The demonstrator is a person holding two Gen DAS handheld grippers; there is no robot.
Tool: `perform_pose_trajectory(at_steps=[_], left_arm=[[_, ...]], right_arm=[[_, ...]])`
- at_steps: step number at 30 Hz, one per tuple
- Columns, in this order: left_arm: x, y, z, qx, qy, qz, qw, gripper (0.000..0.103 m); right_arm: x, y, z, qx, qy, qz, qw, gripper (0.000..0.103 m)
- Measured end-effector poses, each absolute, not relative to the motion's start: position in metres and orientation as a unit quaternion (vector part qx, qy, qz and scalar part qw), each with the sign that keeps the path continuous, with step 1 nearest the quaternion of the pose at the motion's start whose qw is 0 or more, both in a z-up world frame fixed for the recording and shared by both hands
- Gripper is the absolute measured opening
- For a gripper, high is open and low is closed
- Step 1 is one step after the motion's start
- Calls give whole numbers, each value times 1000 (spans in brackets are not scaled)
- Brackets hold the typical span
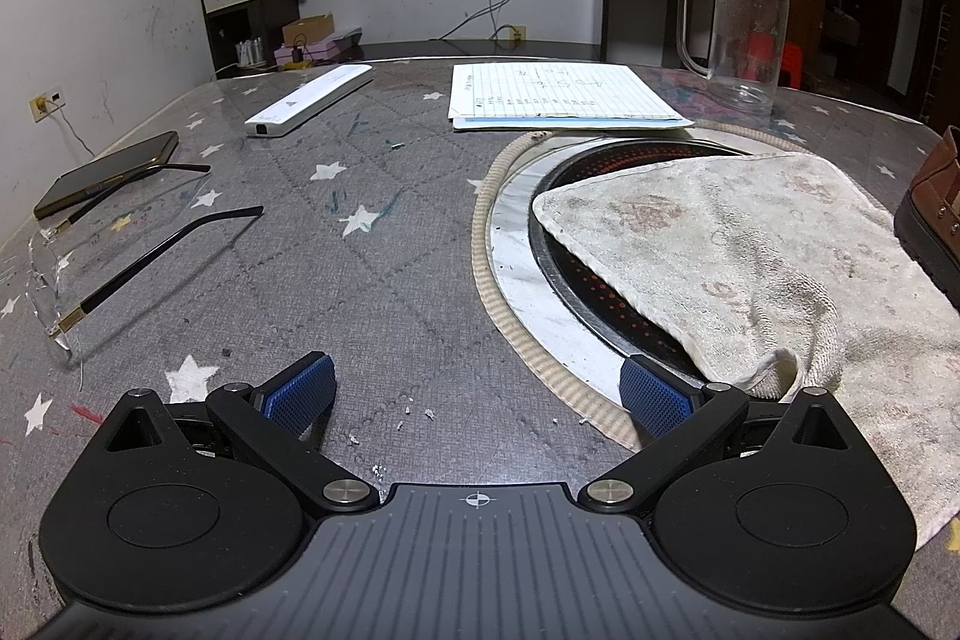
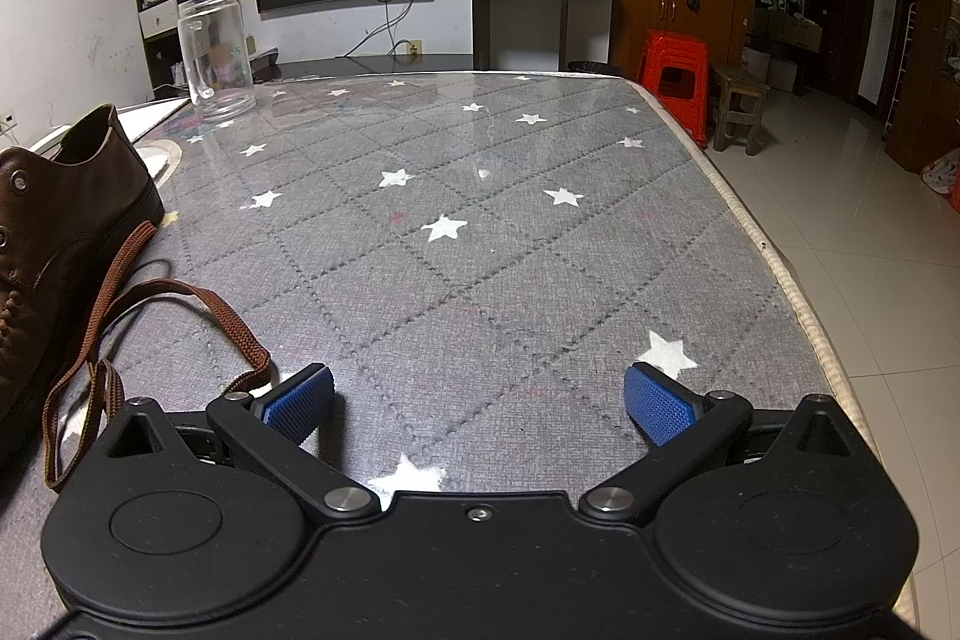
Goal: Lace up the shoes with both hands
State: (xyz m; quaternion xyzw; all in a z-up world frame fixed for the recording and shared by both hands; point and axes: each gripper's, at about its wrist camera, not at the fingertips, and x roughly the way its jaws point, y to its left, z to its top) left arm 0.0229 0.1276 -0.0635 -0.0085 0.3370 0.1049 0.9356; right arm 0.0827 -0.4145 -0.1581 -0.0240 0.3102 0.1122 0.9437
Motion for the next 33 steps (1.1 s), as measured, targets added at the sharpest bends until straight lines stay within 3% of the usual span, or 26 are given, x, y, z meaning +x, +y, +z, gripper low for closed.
perform_pose_trajectory(at_steps=[33], left_arm=[[23,128,-64,-9,337,105,936,102]], right_arm=[[95,-432,-149,-24,310,112,944,103]])
